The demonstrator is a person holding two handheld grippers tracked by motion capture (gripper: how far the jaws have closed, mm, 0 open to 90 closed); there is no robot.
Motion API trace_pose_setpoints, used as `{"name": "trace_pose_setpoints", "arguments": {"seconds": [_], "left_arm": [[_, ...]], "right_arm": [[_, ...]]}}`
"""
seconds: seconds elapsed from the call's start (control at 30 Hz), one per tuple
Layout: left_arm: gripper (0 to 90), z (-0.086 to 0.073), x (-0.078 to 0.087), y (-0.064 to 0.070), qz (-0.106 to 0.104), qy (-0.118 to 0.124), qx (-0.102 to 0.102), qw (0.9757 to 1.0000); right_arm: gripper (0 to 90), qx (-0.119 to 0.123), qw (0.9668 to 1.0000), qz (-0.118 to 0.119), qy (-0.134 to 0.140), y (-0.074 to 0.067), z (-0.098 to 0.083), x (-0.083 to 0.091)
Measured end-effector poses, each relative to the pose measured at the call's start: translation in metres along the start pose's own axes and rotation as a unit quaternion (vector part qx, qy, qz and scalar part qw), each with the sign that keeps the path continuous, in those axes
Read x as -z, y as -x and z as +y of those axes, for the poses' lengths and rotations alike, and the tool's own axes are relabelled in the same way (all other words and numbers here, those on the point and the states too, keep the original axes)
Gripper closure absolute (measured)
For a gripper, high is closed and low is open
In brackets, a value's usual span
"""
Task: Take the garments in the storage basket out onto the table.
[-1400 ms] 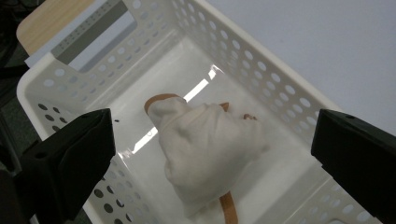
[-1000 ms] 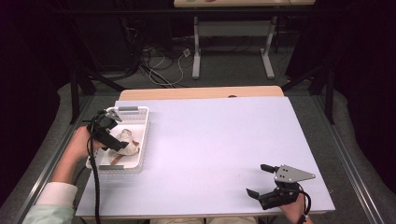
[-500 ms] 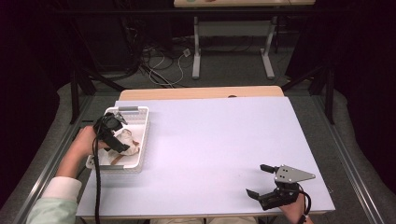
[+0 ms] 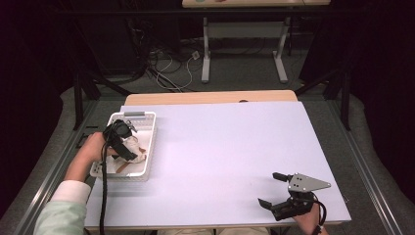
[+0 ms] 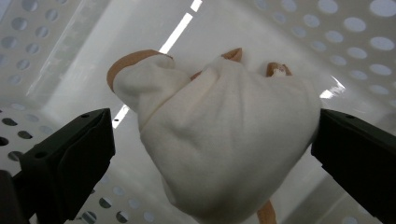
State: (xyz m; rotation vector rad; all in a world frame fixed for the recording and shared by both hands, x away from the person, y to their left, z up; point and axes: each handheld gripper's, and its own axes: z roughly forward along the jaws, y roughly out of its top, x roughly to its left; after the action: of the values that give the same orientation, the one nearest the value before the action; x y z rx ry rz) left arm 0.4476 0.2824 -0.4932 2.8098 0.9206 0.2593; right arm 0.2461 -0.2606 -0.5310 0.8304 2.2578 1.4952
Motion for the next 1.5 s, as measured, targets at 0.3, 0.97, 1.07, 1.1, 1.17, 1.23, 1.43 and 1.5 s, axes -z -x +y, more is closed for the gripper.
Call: {"name": "trace_pose_setpoints", "arguments": {"seconds": [0.3,0.97,1.07,1.1,1.17,1.23,1.43,1.5], "left_arm": [[0.0,-0.001,-0.017,-0.003,-0.019,-0.029,0.0,0.9994],[26.0,-0.006,-0.027,-0.002,-0.017,-0.054,-0.003,0.9984],[29.2,-0.006,-0.027,-0.001,-0.013,-0.053,-0.006,0.9985],[30.1,-0.006,-0.027,-0.001,-0.012,-0.054,-0.008,0.9984],[32.2,-0.006,-0.026,-0.001,-0.012,-0.053,-0.01,0.9985],[33.4,-0.007,-0.025,-0.001,-0.013,-0.051,-0.011,0.9985],[36.7,-0.008,-0.022,-0.001,-0.016,-0.052,-0.016,0.9984],[37.4,-0.009,-0.019,-0.001,-0.012,-0.052,-0.018,0.9984]], "right_arm": [[0.0,-0.001,1.0,0.0,0.001,0.0,0.0,0.0],[0.0,-0.002,1.0,0.0,-0.002,0.001,0.0,0.0],[0.0,-0.002,1.0,0.0,-0.001,0.0,0.0,0.0],[0.0,-0.001,1.0,0.0,-0.002,0.0,0.0,0.0],[0.0,-0.002,1.0,0.0,-0.002,0.0,0.0,0.0],[0.0,-0.002,1.0,0.0,-0.002,0.0,0.0,0.0],[0.0,-0.002,1.0,-0.003,0.0,0.001,0.0,0.0],[0.0,-0.002,1.0,-0.003,0.0,0.001,0.0,0.0]]}}
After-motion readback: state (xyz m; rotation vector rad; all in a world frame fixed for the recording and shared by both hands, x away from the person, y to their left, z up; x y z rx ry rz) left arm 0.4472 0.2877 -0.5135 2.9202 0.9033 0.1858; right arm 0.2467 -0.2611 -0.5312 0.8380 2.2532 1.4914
